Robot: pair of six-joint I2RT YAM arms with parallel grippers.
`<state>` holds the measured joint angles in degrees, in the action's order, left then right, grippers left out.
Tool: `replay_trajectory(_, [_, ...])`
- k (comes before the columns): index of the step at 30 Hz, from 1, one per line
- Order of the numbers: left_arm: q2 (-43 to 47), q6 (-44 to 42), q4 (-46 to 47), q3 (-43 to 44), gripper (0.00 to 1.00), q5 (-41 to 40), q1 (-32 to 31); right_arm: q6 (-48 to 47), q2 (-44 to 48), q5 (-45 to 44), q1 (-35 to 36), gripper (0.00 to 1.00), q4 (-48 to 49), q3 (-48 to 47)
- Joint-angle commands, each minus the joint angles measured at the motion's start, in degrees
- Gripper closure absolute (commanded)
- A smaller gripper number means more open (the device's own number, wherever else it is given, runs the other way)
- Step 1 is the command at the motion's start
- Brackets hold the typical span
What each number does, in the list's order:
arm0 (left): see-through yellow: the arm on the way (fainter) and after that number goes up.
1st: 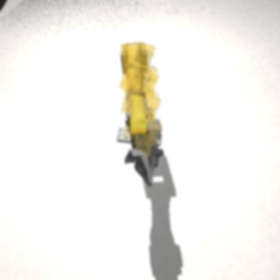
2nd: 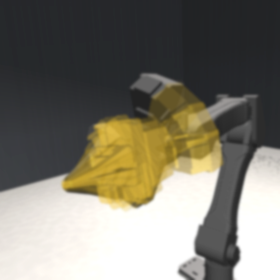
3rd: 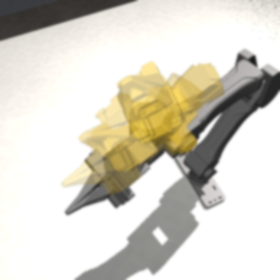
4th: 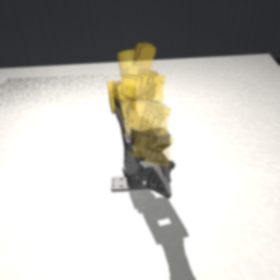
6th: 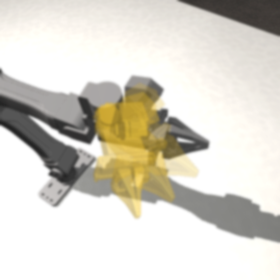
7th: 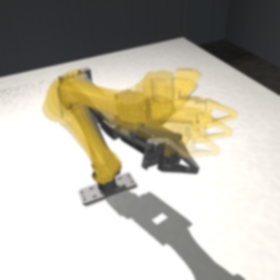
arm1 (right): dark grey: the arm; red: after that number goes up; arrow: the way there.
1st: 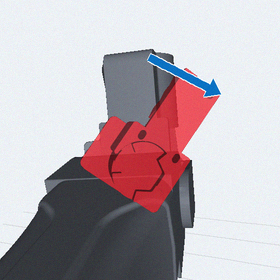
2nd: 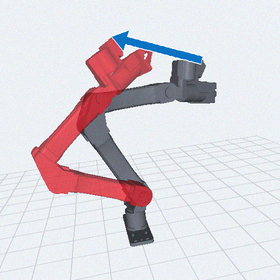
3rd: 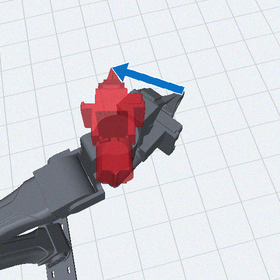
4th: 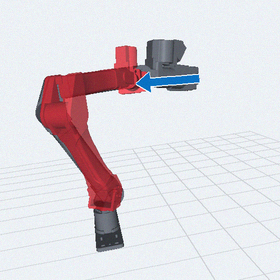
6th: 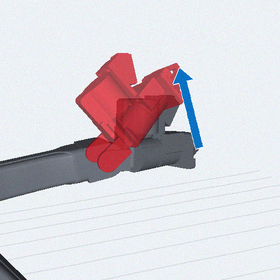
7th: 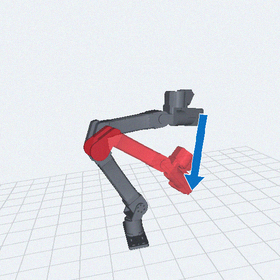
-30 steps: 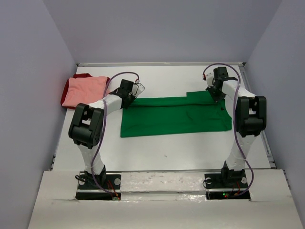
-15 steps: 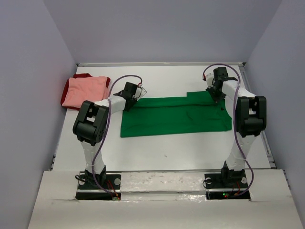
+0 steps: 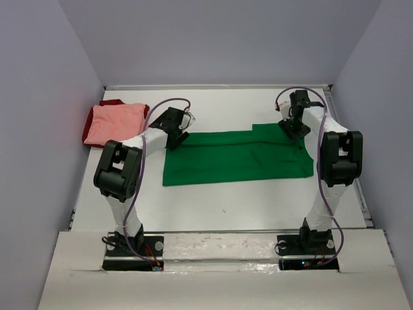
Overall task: Fold and stack the t-shirts
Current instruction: Fold the tshirt
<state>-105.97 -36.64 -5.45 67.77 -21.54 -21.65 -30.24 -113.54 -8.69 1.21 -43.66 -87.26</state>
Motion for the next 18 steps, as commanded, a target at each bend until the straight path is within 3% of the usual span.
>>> replay_trajectory(1, [9.8, -2.0, -2.2, 2.9, 0.01, -0.6, 0.1, 0.1, 8.8, 1.6, 0.0, 0.5, -4.0, -8.0])
replay_trajectory(5, [15.8, -0.9, -3.4, 4.0, 0.01, 5.1, 1.9, 1.1, 10.8, 3.1, 0.0, 0.5, -3.0, -12.0])
replay_trajectory(8, [16.8, 3.7, -5.5, 5.6, 0.01, 17.5, 6.3, 3.5, 8.3, 5.2, 0.0, 0.51, -0.3, -13.8])
replay_trajectory(9, [16.7, 4.3, -6.7, 5.8, 0.01, 25.2, 9.2, 4.8, 5.3, 7.4, 0.0, 0.53, -0.4, -15.8])
replay_trajectory(16, [14.0, 9.2, -4.0, 1.2, 0.01, 30.8, 16.1, 8.0, -13.6, 18.3, 0.0, 0.71, -7.0, -30.2])
replay_trajectory(18, [14.0, 9.7, -3.1, -0.2, 0.01, 31.9, 17.2, 8.3, -17.6, 19.5, 0.0, 0.72, -8.2, -33.7])
